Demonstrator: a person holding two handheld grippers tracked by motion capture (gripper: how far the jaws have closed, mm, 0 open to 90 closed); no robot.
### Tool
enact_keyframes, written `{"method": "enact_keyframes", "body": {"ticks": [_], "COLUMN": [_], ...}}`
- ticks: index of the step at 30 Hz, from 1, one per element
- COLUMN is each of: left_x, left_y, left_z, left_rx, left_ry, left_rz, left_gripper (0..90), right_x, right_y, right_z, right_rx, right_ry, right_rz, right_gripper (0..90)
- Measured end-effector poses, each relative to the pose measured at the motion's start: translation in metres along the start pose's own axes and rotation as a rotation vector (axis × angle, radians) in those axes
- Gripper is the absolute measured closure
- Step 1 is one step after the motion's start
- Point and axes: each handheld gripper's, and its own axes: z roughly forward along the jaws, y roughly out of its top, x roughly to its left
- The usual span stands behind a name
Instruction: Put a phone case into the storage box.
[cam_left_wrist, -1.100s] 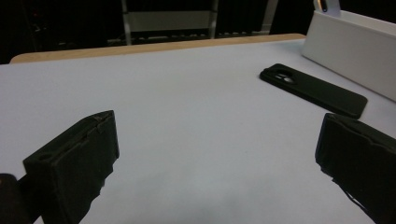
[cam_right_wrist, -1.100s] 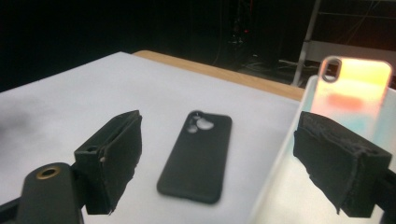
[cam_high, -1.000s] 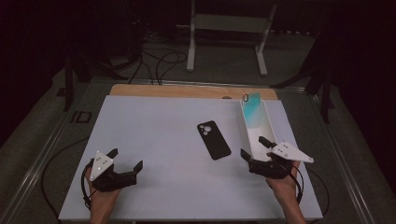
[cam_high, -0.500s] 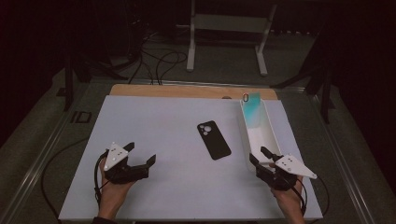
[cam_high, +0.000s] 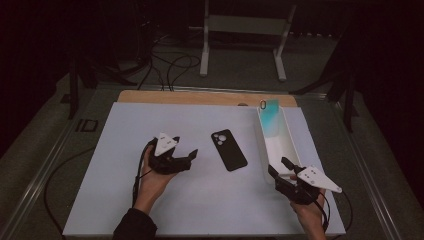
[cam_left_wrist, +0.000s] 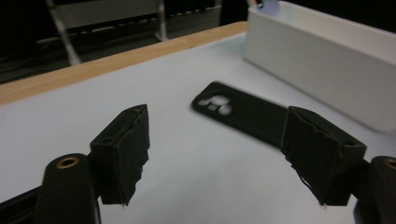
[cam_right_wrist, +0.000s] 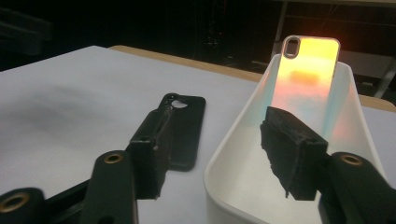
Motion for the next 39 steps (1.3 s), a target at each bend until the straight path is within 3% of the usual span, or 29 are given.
{"method": "enact_keyframes", "body": {"ticks": [4,6,11,18,23,27,29,30,32,37,39], "left_x": [-0.007,-0.017,-0.036,-0.052,-0.058,-0.065,-0.067,-0.070,-0.071,-0.072,-0.072], "left_y": [0.010,0.018,0.026,0.028,0.024,0.015,0.013,0.009,0.007,0.006,0.005], "left_z": [0.020,0.042,0.076,0.107,0.130,0.153,0.157,0.164,0.169,0.175,0.178], "left_rx": [0.006,0.027,0.056,0.097,0.131,0.199,0.211,0.231,0.244,0.264,0.278], "left_ry": [-0.029,-0.048,-0.074,-0.097,-0.117,-0.163,-0.177,-0.184,-0.196,-0.196,-0.194], "left_rz": [0.014,0.030,0.062,0.061,0.043,0.035,0.031,0.028,0.018,0.002,0.007], "left_gripper": [20.4,18.7,18.5,21.1,28.6,50.0,55.1,63.8,72.5,88.0,89.5], "right_x": [0.001,0.002,0.003,0.001,0.000,-0.001,-0.001,-0.002,-0.003,-0.005,-0.005], "right_y": [-0.001,-0.002,-0.002,-0.003,-0.003,-0.002,-0.002,-0.002,-0.002,-0.001,-0.001], "right_z": [0.000,0.001,0.001,0.001,-0.001,-0.001,-0.002,-0.002,-0.003,-0.004,-0.005], "right_rx": [0.002,0.001,-0.002,-0.006,-0.015,-0.024,-0.025,-0.026,-0.031,-0.040,-0.042], "right_ry": [0.010,0.022,0.056,0.066,0.065,0.066,0.068,0.067,0.066,0.066,0.066], "right_rz": [0.003,0.005,0.014,0.021,0.030,0.037,0.040,0.043,0.048,0.056,0.058], "right_gripper": [39.5,35.1,26.9,22.2,21.6,21.5,21.5,21.5,21.5,21.5,21.5]}}
